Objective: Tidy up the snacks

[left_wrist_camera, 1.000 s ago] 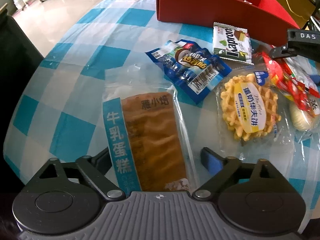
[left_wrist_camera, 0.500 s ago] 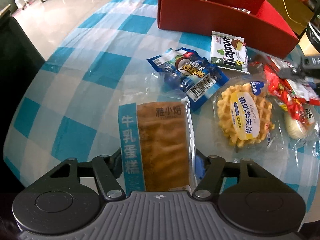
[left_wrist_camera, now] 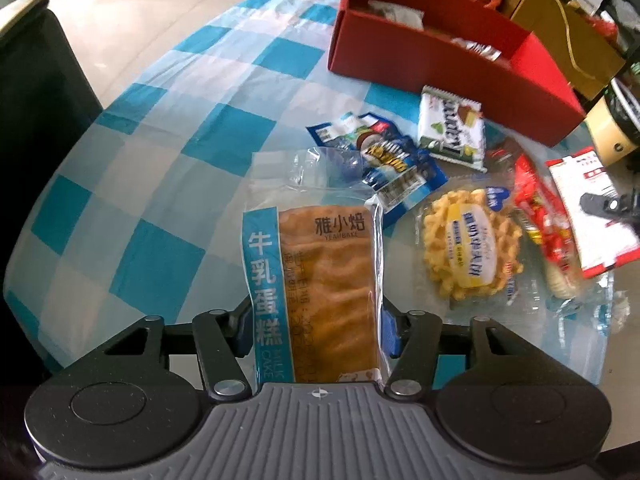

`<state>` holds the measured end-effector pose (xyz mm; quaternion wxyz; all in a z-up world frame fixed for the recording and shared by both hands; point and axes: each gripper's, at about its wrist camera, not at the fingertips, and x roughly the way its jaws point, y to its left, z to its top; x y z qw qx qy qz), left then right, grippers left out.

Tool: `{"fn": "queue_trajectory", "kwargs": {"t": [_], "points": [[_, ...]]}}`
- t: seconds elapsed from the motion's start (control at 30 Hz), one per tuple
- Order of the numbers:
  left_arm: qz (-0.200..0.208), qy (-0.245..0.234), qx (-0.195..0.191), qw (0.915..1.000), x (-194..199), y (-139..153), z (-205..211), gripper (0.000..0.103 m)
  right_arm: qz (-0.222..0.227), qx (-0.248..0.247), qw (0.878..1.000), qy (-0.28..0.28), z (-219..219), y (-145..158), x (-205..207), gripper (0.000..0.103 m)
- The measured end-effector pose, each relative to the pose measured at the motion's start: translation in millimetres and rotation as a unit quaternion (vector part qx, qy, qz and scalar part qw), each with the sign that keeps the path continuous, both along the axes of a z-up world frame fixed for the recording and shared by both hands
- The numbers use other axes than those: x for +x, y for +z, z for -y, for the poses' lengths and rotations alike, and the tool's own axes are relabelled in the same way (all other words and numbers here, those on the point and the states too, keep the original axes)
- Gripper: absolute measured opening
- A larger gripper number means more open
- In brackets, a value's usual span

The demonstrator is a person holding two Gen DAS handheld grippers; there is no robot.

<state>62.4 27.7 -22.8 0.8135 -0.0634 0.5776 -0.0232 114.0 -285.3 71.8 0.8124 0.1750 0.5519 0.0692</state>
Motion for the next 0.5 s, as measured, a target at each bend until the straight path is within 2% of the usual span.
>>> {"fn": "queue_trajectory", "kwargs": {"t": [0.1, 0.2, 0.4, 0.5], "points": [[0.003, 0.004, -0.011, 0.9999, -5, 5, -3, 0.064, 0.001, -0.002, 1.000, 0.003, 0, 0, -4, 0.018], [0.001, 0.003, -0.017, 0.9999, -8, 6, -3, 0.064, -0.003, 0.017, 1.000, -0.014, 7, -3, -5, 0.018], [0.002, -0.009, -0.025, 0.9997, -9, 6, 2, 0.064, -0.018, 0.014, 0.999, -0.036, 9, -13, 4, 0.020], [-0.002, -0.015, -0.029, 0.9995, -8, 4, 4, 0.064, -0.033, -0.013, 0.999, -0.038, 6, -18, 11, 0.040]]}}
